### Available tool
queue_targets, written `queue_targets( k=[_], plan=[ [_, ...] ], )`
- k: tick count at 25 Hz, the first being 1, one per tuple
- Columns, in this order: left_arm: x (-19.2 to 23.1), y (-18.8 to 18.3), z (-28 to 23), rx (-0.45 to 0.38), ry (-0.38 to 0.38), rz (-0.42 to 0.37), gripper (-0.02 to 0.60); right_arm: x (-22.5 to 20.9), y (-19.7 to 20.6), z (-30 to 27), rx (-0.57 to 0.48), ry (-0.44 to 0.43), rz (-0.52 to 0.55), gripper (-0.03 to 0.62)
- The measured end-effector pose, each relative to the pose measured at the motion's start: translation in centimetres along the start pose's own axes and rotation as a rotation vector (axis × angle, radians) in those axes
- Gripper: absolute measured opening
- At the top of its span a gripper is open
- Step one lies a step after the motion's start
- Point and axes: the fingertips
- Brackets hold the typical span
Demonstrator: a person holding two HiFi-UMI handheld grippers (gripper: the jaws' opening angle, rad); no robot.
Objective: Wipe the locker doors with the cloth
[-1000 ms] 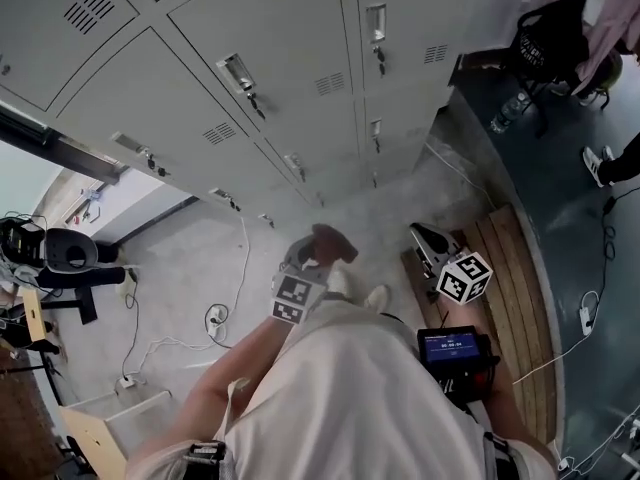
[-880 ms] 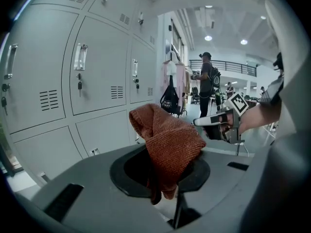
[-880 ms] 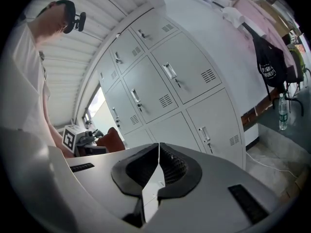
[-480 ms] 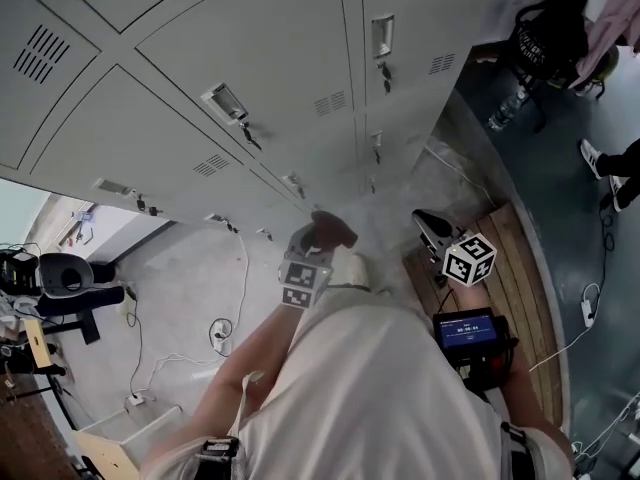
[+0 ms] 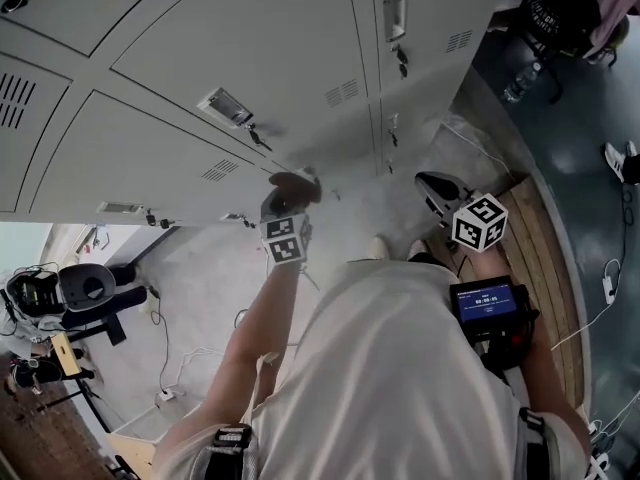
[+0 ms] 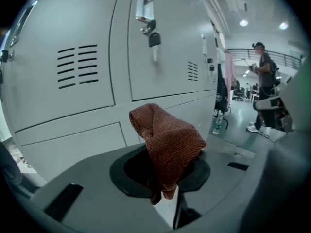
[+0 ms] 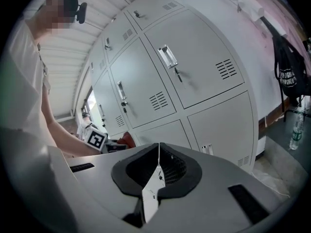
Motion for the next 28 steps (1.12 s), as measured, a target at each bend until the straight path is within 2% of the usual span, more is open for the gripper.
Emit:
queue_targets(
  k=[5, 8, 10, 14, 21, 28],
  plan=[
    [4.2, -1.6, -1.9, 0.021, -0.157, 0.056, 0.072, -0.8, -0.2, 0.2, 0.0, -0.001, -0.016, 0.018],
    [4.3, -2.3, -2.9, 0.055, -0.203, 0.049, 0.072, -1.9, -0.1, 1.1, 0.007, 0.015, -0.023, 0.018],
    [3.4, -2.0, -3.5, 0.077, -0.199, 0.035, 0.072, -2.8, -0.2, 2.0, -0.001, 0.04, -0.039, 0.018],
    [0.1, -2.7, -5.7, 0.096, -0.125, -0.011, 0.072, -4.3, -0.2, 3.7, -0.013, 0.083, -0.068, 0.018],
    [-11.2, -6.7, -11.6, 0.078, 0.119, -0.137, 0.072, -5.4, -0.4, 6.4, -0.025, 0.159, -0.083, 0.018],
    [-18.0, -10.3, -14.8, 0.043, 0.226, -0.193, 0.072, -5.0, 1.2, 9.4, 0.002, 0.199, -0.096, 0.018]
  ],
)
Point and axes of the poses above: the fingertips, and each gripper's own axes: z backward along the fingers, x to its left, y out of its underside, and after that the axes turned 1 degree about -x, right-handed
